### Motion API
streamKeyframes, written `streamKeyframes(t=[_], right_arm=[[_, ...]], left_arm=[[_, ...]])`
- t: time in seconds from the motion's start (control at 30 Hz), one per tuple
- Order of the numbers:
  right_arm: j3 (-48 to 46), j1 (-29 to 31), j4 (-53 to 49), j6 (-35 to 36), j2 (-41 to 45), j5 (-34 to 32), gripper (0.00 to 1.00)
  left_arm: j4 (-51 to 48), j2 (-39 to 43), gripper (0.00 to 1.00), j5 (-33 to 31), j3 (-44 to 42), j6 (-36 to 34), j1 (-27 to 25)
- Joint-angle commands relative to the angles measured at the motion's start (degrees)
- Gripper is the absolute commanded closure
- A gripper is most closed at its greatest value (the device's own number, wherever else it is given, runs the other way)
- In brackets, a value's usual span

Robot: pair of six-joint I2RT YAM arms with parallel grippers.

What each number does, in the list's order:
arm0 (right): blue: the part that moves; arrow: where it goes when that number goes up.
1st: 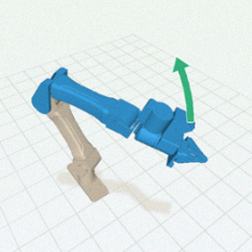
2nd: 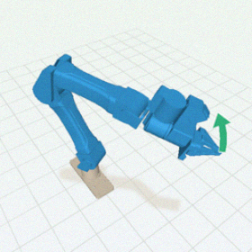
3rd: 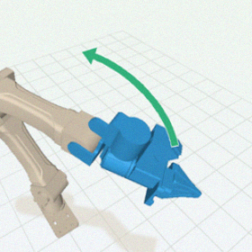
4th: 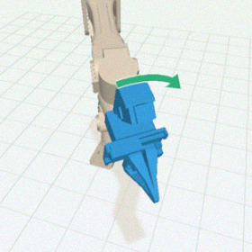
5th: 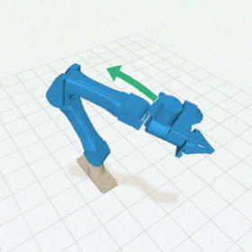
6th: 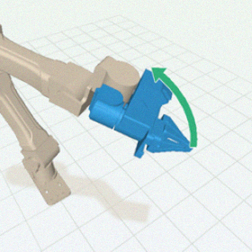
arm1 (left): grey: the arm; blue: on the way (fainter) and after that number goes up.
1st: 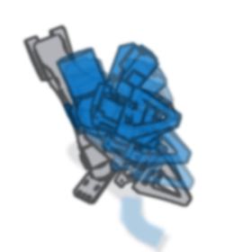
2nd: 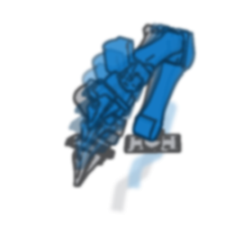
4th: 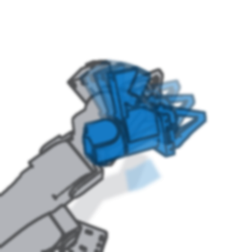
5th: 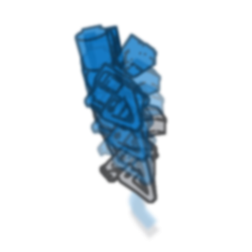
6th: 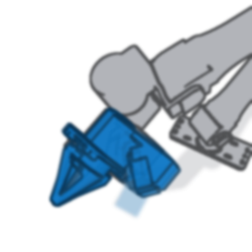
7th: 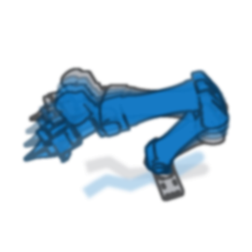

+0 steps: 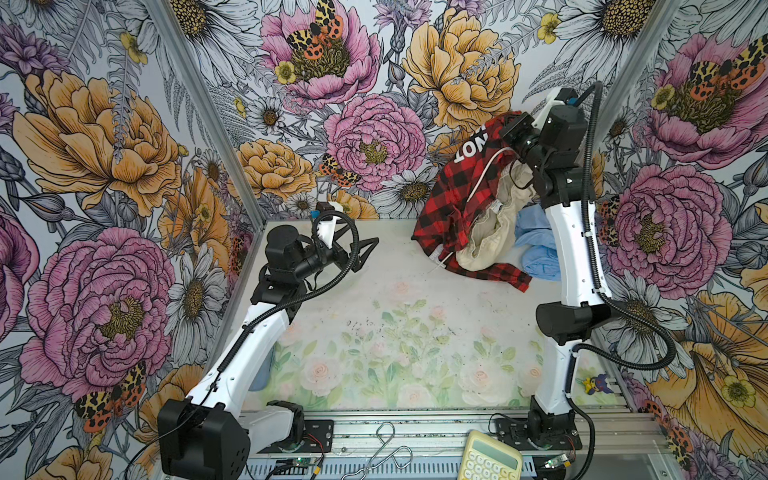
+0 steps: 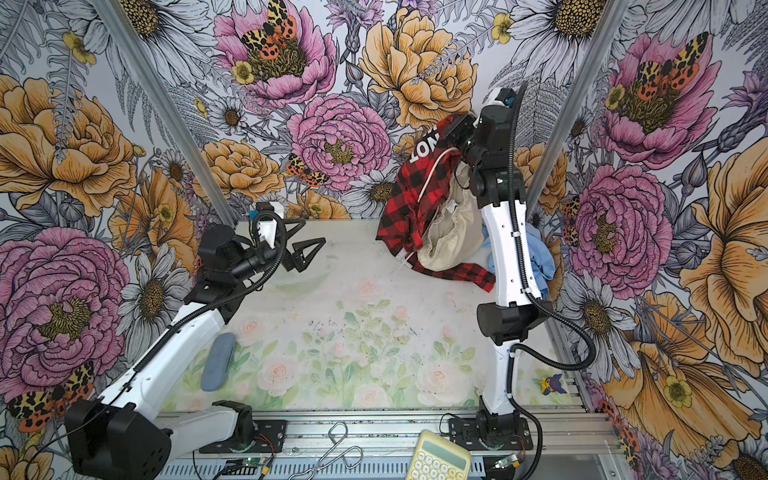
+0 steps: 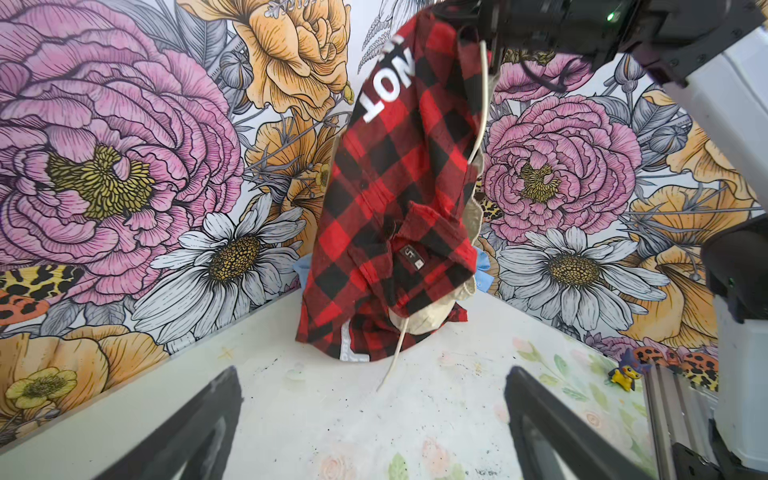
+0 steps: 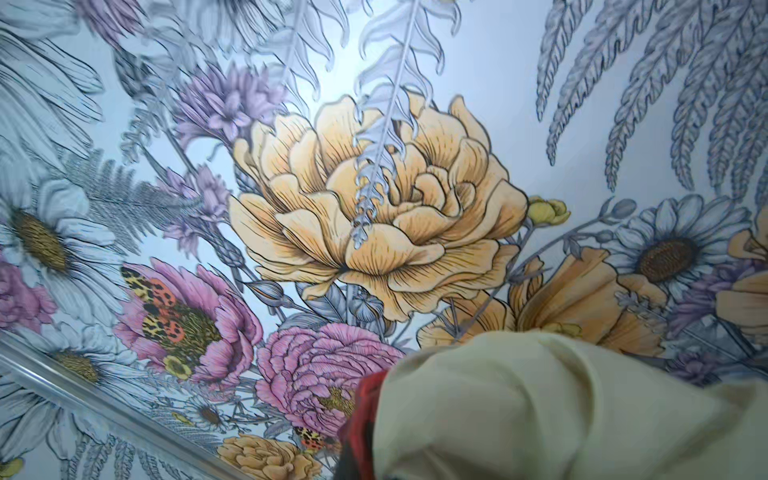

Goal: Pick out a specific cloth from the pile

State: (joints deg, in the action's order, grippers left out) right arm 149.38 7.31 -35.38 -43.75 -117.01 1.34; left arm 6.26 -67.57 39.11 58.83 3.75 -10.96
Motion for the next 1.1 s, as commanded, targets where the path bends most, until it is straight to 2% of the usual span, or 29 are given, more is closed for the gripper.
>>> streamKeyframes(t=[0.0, 0.17, 0.33, 0.5, 0.6, 0.73, 0.83, 0.93, 0.97, 1.0, 1.03, 1.07], right_arm=[[-7.8, -2.4, 3.5, 2.6, 5.6, -3.4, 1.0], [-24.3, -7.8, 4.1, 4.5, 11.9, -6.5, 1.0], [-38.4, -15.5, 8.1, 0.9, 13.7, 7.5, 1.0], [-45.6, -14.7, 12.7, 1.6, 14.3, 12.2, 1.0], [-45.5, -11.9, 16.8, 0.4, 14.0, 14.9, 1.0], [-35.4, -3.1, 17.3, 0.2, 9.9, 13.8, 1.0], [-18.9, 7.6, 17.2, -1.1, 1.4, 14.4, 1.0], [12.3, 18.9, 17.8, -7.6, -15.3, 15.4, 1.0], [25.2, 21.3, 20.5, -11.9, -22.2, 12.9, 1.0], [30.7, 23.2, 26.9, -17.6, -26.0, 9.7, 1.0], [28.1, 23.9, 33.9, -23.5, -26.3, 7.8, 1.0], [18.8, 24.2, 41.6, -30.2, -24.2, 5.4, 1.0]], left_arm=[[2.3, 0.6, 0.01, 1.1, -0.9, 1.5, 1.3], [2.8, 0.7, 0.01, 1.3, -1.0, 2.1, 1.8], [3.1, 0.6, 0.01, 1.4, -1.1, 2.4, 1.9], [3.2, -0.2, 0.01, 1.3, -1.3, 2.4, 1.9], [3.2, -0.7, 0.01, 1.3, -1.2, 2.2, 2.0], [3.2, -0.9, 0.01, 1.1, -1.0, 2.3, 3.0], [3.2, -0.2, 0.01, -0.2, -1.2, 2.5, 5.0], [4.2, 1.3, 0.01, -1.5, -2.5, 2.4, 8.6], [5.2, 2.1, 0.01, -2.1, -3.2, 2.5, 10.2], [6.2, 2.6, 0.01, -2.8, -4.0, 2.8, 11.9], [7.3, 3.0, 0.01, -3.5, -4.7, 3.2, 13.3], [8.7, 3.4, 0.01, -4.0, -5.6, 4.1, 15.0]])
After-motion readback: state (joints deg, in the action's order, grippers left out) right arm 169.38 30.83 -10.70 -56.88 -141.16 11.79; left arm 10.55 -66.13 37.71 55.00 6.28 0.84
